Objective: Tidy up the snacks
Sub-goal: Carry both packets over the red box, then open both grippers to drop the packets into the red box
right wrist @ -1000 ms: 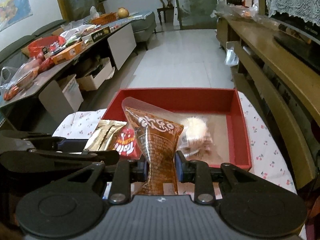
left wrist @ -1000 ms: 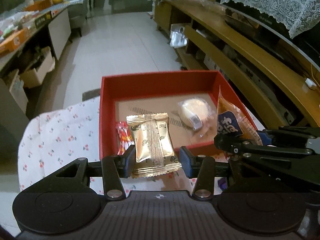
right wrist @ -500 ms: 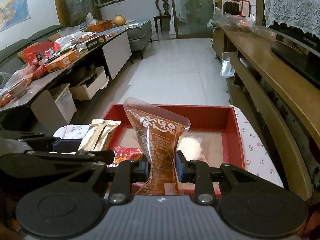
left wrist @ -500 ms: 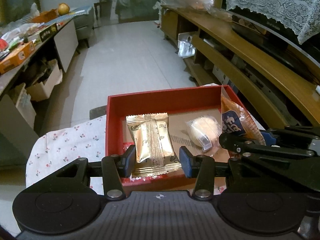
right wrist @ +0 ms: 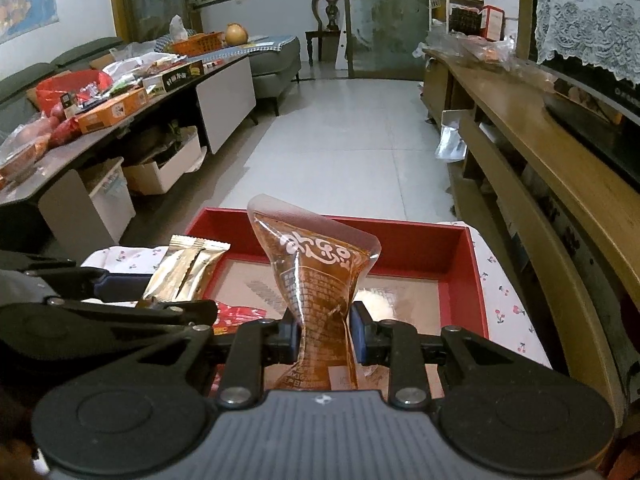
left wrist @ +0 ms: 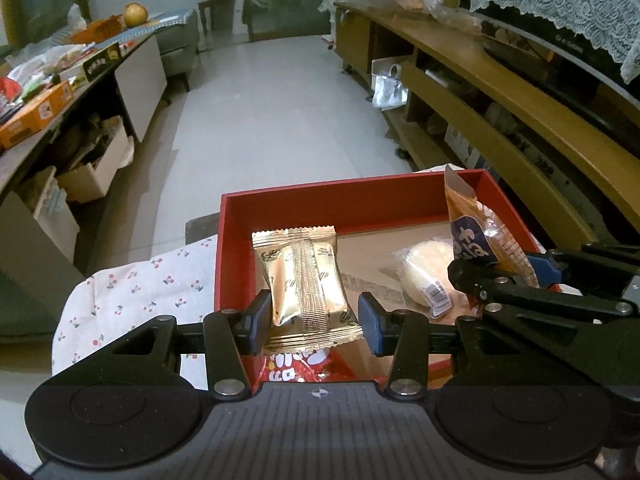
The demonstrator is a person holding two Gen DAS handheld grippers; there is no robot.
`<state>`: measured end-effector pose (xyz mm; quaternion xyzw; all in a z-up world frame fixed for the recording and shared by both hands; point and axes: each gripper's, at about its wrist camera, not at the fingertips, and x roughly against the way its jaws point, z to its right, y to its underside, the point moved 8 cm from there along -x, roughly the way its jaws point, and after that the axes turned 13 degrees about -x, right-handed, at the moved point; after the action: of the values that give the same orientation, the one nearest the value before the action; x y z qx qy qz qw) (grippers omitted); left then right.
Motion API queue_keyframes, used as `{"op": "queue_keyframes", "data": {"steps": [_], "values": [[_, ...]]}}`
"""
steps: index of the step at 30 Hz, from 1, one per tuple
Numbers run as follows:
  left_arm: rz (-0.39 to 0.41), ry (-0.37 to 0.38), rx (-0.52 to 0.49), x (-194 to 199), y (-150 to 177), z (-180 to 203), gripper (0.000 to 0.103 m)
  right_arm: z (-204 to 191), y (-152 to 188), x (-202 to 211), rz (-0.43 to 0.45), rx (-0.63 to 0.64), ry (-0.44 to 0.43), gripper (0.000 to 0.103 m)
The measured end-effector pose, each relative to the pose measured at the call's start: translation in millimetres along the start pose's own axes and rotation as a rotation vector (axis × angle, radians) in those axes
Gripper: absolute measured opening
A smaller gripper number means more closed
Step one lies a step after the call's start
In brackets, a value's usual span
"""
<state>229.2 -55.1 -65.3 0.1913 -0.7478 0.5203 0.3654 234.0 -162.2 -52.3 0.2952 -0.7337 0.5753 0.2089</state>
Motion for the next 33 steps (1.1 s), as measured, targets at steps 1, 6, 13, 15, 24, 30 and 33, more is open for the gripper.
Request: {"op": "queue_keyframes", "data": {"steps": [1, 6, 13, 15, 24, 30, 33], "values": [[-0.003, -0.005, -0.003, -2.9, -0.3, 0.0, 0.053, 0.6, -0.2, -3.2, -0.001, 0.004, 0.003, 0.041], [-0.026, -0.021, -0.003, -16.5, 1.0, -1.5, 0.053, 0.8, 0.6, -18.0, -0.01, 0.019, 0.015, 0.041], [-0.051, -0.026, 0.017, -32.0, 4.9, -5.7, 0.053, 0.7, 2.2, -35.8, -0.021, 0.037, 0.018, 0.041], [-0.068, -0.023, 0.021, -38.3, 8.8, -5.9, 0.053, 1.1, 4.7, -42.0, -0.031, 0.038, 0.018, 0.041], [-0.105, -0.027, 0.024, -54.6, 18.7, -4.7, 0.054, 4.6, 8.9, -59.1, -0.039, 0.036, 0.011, 0.041], [-0.116, -0.045, 0.027, -59.5, 21.5, -6.2, 0.054, 2.6, 9.2, -65.1, -0.024, 0.055, 0.007, 0.043], [-0.124, -0.057, 0.022, -60.6, 22.5, -6.7, 0.056, 2.4, 9.9, -67.0, -0.017, 0.072, 0.019, 0.046]]}}
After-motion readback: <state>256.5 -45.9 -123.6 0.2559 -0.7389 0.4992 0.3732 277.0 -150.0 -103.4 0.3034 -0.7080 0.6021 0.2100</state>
